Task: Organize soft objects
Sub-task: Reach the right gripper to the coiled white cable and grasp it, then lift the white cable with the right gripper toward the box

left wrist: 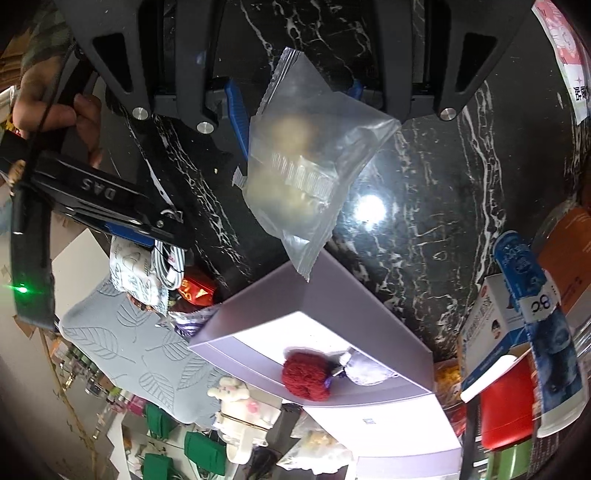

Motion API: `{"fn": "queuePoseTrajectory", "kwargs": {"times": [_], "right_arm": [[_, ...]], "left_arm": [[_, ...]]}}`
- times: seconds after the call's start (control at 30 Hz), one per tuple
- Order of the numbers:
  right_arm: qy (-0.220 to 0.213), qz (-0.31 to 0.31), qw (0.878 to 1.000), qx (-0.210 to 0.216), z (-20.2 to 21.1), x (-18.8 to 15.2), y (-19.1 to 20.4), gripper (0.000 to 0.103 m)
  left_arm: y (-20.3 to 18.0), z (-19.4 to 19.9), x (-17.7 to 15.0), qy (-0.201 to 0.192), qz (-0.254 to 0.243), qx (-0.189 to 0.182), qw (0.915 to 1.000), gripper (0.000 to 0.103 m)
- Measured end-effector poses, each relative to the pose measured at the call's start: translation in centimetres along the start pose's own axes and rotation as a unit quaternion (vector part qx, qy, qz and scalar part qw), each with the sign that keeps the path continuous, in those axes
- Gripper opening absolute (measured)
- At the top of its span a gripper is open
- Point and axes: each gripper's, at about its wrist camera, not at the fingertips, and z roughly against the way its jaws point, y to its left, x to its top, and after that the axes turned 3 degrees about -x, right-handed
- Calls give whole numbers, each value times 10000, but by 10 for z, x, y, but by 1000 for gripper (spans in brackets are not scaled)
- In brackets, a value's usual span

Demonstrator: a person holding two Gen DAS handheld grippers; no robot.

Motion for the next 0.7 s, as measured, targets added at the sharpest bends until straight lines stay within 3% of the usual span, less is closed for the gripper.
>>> {"fn": "queuePoseTrajectory", "kwargs": {"times": [0.17,0.23,0.7], "right_arm": [[-87,153,9998,-113,-5,3,5,72],[-115,137,9997,-135,-4,4,4,54],[-220,133,9992,290,22,-9,2,53]], "left_arm": [[3,-1,2,-21,60,3,10000,42],[3,0,2,-26,65,1,10000,42],[4,8,-3,-202,148,66,9997,41]]}}
